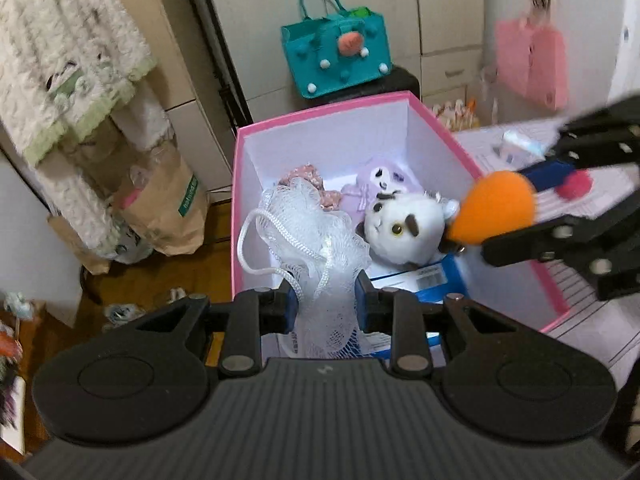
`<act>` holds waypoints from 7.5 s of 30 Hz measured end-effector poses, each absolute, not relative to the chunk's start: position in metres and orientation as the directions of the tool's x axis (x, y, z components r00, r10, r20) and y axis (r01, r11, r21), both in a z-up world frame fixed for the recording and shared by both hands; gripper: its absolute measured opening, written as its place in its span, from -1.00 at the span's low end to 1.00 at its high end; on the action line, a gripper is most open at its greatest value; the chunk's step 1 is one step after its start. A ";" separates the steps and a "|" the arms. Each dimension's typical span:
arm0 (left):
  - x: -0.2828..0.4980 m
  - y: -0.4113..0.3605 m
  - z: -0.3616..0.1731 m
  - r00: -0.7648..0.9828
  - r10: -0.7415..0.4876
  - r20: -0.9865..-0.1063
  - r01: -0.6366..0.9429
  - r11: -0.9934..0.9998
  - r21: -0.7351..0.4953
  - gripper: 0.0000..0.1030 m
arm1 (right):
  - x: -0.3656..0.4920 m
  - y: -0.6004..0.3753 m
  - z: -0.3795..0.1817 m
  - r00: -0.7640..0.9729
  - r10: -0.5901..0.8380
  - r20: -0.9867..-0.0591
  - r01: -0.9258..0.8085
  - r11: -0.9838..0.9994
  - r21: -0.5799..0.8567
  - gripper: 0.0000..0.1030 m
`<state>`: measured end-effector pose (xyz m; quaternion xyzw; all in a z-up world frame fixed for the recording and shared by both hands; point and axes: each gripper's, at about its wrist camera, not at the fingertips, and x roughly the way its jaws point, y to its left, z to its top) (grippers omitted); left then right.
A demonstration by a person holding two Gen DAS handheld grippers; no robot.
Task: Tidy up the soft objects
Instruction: 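Open the right gripper dropping the orange sponge while the left releases the pouf in the box, then withdraw both tools from the box toward the pink puff and white packet, then close the right gripper on the pink puff while the left grips the white wipe packet, then lift the white packet with the left tool while the right carries the pink puff to the box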
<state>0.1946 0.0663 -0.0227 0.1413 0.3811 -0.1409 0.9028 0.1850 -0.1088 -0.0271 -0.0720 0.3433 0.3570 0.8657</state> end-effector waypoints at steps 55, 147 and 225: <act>0.155 0.082 0.020 0.627 -0.220 -0.748 0.400 0.914 0.067 0.04 | 0.117 -0.120 0.011 0.524 0.527 -0.670 -0.682 0.730 0.041 0.14; 0.284 -0.207 -0.120 0.681 -0.327 -0.655 0.258 0.944 -0.204 -0.08 | 0.183 -0.346 -0.157 0.726 0.311 -0.613 -0.318 0.943 0.101 0.02; 0.134 -0.095 -0.025 0.524 -0.501 -0.689 0.484 0.841 -0.244 -0.22 | 0.090 -0.316 -0.088 0.560 0.472 -0.681 -0.312 0.882 0.354 -0.02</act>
